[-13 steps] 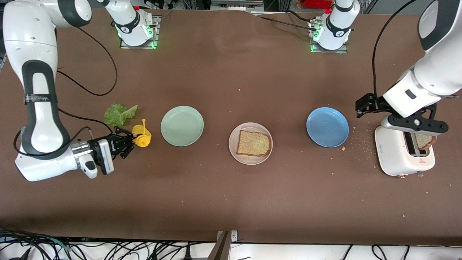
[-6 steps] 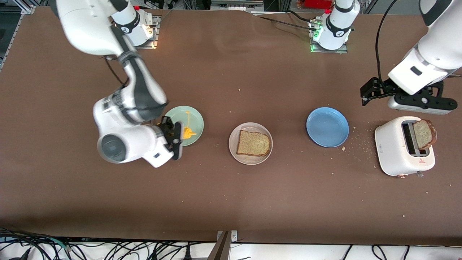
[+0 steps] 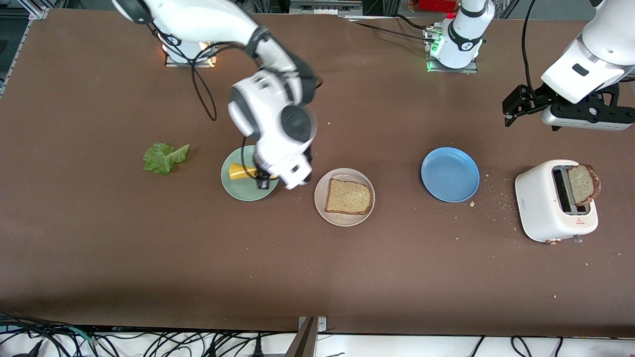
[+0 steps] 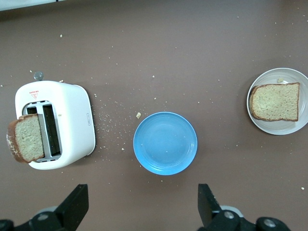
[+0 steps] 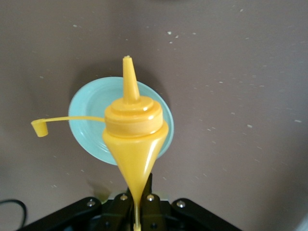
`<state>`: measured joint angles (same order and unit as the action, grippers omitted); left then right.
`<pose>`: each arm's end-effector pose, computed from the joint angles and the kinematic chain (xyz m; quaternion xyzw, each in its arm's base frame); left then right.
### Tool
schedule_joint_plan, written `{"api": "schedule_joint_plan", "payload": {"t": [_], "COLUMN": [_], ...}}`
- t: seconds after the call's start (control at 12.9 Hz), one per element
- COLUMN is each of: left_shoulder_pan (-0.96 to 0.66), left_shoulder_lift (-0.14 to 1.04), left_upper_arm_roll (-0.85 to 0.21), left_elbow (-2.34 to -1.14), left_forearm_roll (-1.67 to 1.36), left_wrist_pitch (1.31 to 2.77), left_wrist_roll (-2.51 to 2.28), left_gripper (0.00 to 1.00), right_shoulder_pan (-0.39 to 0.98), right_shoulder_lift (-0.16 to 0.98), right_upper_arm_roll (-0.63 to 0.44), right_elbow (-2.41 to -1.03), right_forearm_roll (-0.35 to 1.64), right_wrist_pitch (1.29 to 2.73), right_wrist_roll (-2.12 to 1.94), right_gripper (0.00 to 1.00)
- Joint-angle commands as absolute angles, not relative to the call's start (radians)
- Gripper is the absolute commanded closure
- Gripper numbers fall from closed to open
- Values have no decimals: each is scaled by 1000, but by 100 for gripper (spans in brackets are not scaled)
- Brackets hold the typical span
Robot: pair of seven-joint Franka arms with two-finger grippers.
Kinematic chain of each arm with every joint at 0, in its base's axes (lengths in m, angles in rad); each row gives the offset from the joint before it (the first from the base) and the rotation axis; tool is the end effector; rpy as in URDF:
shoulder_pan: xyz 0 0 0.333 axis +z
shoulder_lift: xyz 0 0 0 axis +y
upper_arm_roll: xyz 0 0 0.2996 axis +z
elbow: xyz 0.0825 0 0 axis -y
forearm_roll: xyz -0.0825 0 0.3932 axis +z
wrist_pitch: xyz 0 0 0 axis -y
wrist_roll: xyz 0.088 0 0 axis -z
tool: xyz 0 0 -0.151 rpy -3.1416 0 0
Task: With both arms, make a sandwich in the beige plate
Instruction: 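Move the yellow bottle over the bread on the beige plate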
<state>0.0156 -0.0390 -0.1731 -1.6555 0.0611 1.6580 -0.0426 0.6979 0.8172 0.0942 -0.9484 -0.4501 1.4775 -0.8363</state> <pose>0.5558 -0.0809 0.5528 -0.9975 0.0594 -0.0237 0.0316 0.5689 0.4485 0.3253 0.6662 0.7078 -0.1453 0.1844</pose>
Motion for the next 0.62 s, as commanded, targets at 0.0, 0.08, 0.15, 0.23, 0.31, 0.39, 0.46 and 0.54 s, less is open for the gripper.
{"api": "schedule_joint_plan", "payload": {"t": [0.0,0.08,0.15,0.23,0.31,0.39,0.46,0.54], "left_shoulder_pan": [38,37,37,38,38,38,38,41], "left_shoulder_lift": [-38,-38,-38,-35,-35,-34,-32,-22], "left_upper_arm_roll": [-169,-169,-169,-169,-170,-170,-170,-170], "left_elbow": [-1661,-1661,-1661,-1661,-1661,-1661,-1661,-1661], "left_forearm_roll": [51,38,40,40,41,41,44,44], "left_wrist_pitch": [1661,1661,1661,1661,1660,1657,1655,1655], "left_wrist_roll": [-40,-44,-48,-46,-46,-48,-48,-48], "left_gripper": [0,0,0,0,0,0,0,0], "right_shoulder_pan": [856,877,887,894,913,935,952,965], "right_shoulder_lift": [836,844,847,848,850,851,859,868], "right_upper_arm_roll": [57,55,54,54,54,54,55,54], "right_elbow": [-945,-945,-945,-948,-948,-948,-948,-948], "right_forearm_roll": [-653,-682,-710,-748,-799,-861,-914,-939], "right_wrist_pitch": [1463,1463,1465,1463,1468,1470,1470,1471], "right_wrist_roll": [-723,-701,-700,-698,-696,-689,-671,-634], "right_gripper": [100,100,100,100,100,100,100,100]}}
